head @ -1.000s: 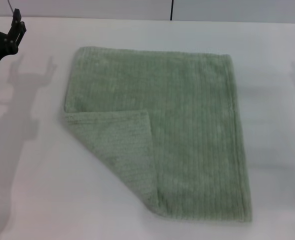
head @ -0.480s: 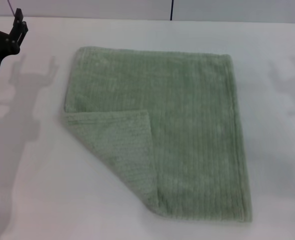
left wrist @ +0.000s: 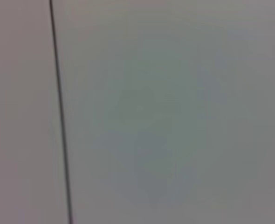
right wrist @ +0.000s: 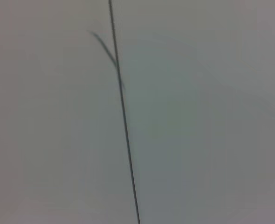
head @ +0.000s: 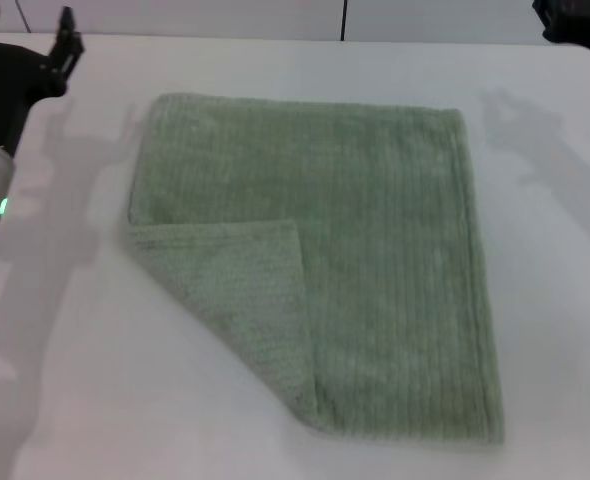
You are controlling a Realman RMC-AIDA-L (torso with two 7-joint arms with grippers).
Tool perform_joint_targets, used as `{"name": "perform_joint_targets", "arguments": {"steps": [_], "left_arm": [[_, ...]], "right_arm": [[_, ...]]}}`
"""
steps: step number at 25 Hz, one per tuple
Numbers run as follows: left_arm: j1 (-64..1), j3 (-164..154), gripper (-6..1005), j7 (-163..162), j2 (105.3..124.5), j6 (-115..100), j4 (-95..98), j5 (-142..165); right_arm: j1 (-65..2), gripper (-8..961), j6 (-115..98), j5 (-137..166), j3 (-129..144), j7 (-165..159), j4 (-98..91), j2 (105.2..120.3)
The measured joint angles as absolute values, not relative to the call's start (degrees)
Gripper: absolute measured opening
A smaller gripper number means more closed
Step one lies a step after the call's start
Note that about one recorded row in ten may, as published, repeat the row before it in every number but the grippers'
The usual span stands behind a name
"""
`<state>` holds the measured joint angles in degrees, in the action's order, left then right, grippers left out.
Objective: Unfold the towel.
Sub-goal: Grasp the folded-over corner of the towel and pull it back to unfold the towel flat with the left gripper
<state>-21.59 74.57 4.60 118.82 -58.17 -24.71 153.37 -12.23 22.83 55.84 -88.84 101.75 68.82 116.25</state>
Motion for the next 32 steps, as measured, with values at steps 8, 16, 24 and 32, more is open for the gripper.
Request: {"name": "perform_joint_targets", "arguments": {"steps": [8,16,24,32], "left_arm": [[-17.2,74.9,818,5.0,117.47,-31.9,-46.8,158.2],[-16.7,74.8,816,5.9,114.62,10.5,-75.5,162.3],[-20.6,81.9,815,19.5,118.25,50.6,-92.5,157.8],[-25.8,83.0,814,20.4,118.46,64.0,-92.1,153.7]], "right_arm": [[-25.3,121,31.4,108.3,-93.4,41.5,67.5,111.94],[-37.1,-1,50.0,138.9,-100.3,23.5,63.9,115.66],[-38.6,-1,54.1,139.7,-101.8,22.6,63.6,115.45],[-43.0,-1,59.9,141.2,-102.4,22.2,58.9,115.08]]}}
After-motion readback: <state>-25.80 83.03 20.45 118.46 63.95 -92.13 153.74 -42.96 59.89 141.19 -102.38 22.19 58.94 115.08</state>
